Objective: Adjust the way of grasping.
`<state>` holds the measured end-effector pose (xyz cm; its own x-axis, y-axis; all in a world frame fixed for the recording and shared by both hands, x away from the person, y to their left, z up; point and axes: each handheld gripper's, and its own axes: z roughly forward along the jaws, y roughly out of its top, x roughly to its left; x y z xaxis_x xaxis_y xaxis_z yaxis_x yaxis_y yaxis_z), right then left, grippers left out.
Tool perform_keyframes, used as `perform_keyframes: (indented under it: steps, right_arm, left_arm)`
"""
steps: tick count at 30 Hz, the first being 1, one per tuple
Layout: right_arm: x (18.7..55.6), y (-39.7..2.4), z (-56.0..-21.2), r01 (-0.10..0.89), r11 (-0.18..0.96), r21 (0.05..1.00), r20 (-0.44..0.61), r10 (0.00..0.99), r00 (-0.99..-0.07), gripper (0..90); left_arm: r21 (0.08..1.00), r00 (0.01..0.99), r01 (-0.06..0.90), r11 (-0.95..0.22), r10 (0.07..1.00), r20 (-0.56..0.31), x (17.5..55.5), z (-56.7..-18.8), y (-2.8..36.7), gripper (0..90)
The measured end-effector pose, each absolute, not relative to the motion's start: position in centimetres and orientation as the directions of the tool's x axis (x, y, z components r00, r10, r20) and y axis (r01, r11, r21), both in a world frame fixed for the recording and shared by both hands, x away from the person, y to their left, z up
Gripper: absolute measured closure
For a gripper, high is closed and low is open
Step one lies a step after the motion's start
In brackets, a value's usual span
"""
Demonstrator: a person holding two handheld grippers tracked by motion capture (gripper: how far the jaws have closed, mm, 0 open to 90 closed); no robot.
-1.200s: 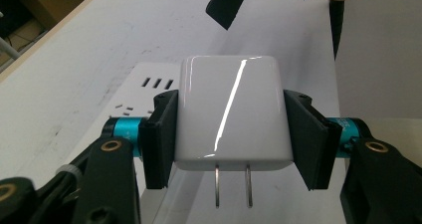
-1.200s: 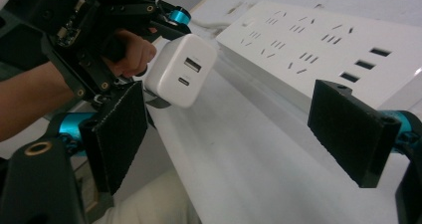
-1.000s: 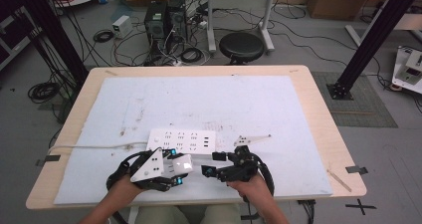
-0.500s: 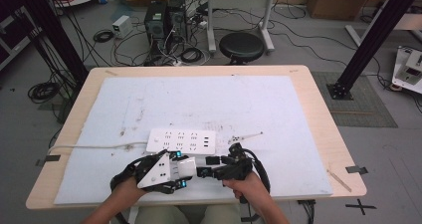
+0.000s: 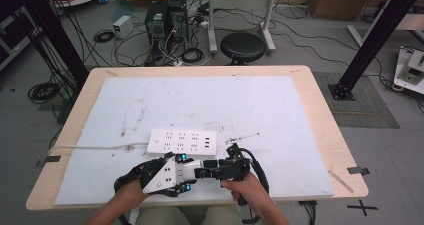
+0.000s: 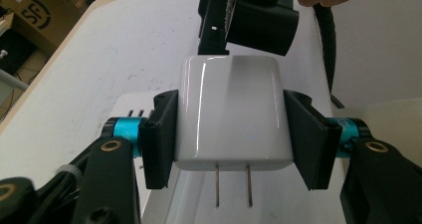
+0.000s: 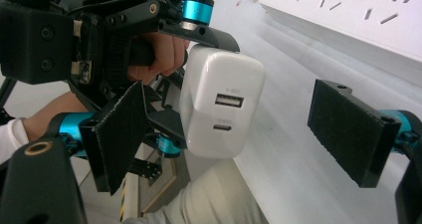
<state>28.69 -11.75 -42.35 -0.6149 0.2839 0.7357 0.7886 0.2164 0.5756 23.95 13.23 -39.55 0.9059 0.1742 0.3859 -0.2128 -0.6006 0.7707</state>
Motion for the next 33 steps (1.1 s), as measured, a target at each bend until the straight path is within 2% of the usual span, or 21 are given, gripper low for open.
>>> perform_keyframes:
  steps: [5, 7, 8, 9, 14, 22, 25, 27, 28, 29, 33]
  right_arm:
    - [28.82, -11.69, -42.47, 0.799, 0.216, 0.561, 0.747, 0.285, -0.601, 17.2]
    - [28.91, -11.77, -42.56, 0.799, 0.211, 0.563, 0.752, 0.27, -0.601, 25.9]
    - [28.91, -11.77, -42.56, 0.799, 0.211, 0.563, 0.752, 0.27, -0.601, 25.9]
    - [28.97, -11.78, -42.59, 0.8, 0.212, 0.561, 0.76, 0.25, -0.6, 31.6]
    - [29.02, -11.62, -42.74, 0.808, 0.216, 0.548, 0.769, 0.25, -0.589, 31.9]
    - [29.1, -11.48, -42.98, 0.818, 0.222, 0.53, 0.786, 0.235, -0.572, 37.4]
    - [29.07, -11.3, -43.12, 0.825, 0.238, 0.512, 0.797, 0.227, -0.56, 44.9]
    - [29.07, -11.3, -43.12, 0.825, 0.238, 0.512, 0.797, 0.227, -0.56, 44.9]
    - [29.08, -11.28, -43.19, 0.821, 0.241, 0.517, 0.794, 0.224, -0.565, 48.1]
    - [29.11, -11.33, -43.24, 0.827, 0.23, 0.512, 0.809, 0.195, -0.555, 58.3]
    - [29.21, -11.41, -43.23, 0.846, 0.23, 0.482, 0.827, 0.199, -0.525, 61.7]
  left_arm:
    - [0.77, 0.906, -0.217, -0.6, 0.17, 0.388, 23.94, -39.54, 13.08, 42.5]
    - [0.769, 0.905, -0.219, -0.6, 0.169, 0.39, 23.92, -39.54, 13.05, 42.5]
    - [0.769, 0.905, -0.219, -0.6, 0.169, 0.39, 23.92, -39.54, 13.05, 42.5]
    - [0.768, 0.904, -0.221, -0.601, 0.168, 0.392, 23.92, -39.52, 13.02, 42.5]
    - [0.77, 0.904, -0.222, -0.599, 0.17, 0.393, 23.92, -39.53, 12.93, 42.5]
    - [0.767, 0.901, -0.236, -0.597, 0.16, 0.402, 23.82, -39.57, 12.7, 42.5]
    - [0.763, 0.9, -0.24, -0.6, 0.157, 0.407, 23.75, -39.48, 12.63, 42.5]
    - [0.763, 0.899, -0.241, -0.6, 0.157, 0.408, 23.73, -39.44, 12.61, 42.5]
    - [0.757, 0.898, -0.244, -0.606, 0.154, 0.413, 23.75, -39.45, 12.54, 42.5]
    - [0.756, 0.897, -0.244, -0.607, 0.155, 0.414, 23.76, -39.47, 12.56, 42.5]
    - [0.767, 0.907, -0.219, -0.603, 0.164, 0.388, 23.92, -39.53, 12.52, 42.1]
